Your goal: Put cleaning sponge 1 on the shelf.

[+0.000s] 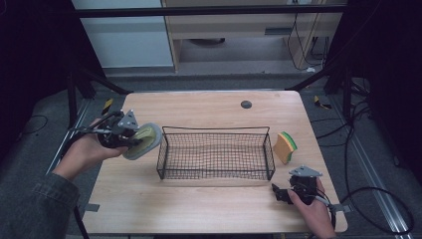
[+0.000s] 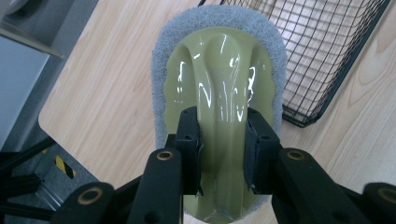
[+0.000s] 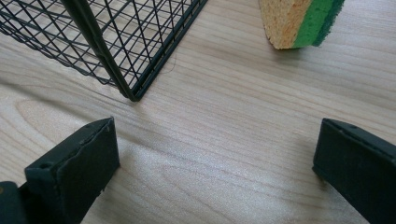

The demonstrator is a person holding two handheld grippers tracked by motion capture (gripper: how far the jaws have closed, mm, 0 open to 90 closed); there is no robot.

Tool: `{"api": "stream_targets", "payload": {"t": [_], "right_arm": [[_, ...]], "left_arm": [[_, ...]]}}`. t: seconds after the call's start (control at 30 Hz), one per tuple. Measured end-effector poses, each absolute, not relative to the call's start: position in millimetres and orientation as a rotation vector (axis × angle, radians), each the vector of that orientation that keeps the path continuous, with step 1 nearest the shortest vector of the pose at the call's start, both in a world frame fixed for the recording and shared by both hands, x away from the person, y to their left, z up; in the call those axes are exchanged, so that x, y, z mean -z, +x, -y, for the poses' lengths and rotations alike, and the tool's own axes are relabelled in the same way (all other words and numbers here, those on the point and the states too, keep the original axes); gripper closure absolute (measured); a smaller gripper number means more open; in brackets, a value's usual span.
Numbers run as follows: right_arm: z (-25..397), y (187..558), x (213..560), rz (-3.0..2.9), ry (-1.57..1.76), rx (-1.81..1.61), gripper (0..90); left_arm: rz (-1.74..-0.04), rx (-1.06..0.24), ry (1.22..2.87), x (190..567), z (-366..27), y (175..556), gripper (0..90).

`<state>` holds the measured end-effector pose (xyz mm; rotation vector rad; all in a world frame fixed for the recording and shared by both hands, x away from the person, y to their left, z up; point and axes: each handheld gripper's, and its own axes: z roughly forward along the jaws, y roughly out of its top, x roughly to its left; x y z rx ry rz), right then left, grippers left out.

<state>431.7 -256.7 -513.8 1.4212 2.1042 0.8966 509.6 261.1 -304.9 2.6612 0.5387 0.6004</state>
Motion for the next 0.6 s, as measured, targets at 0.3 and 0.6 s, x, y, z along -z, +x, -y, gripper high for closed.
{"api": "stream_targets", "payload": {"t": [0.3, 0.6], "right_arm": [[257, 432, 514, -2.106, 1.418, -0.894, 0.5], [257, 432, 514, -2.106, 1.418, -0.895, 0.5]], "left_arm": [[-0.461, -0.620, 2.669, 291, -240, 511, 70.2], [-0.400, -0.627, 2.690, 288, -217, 512, 70.2]]}}
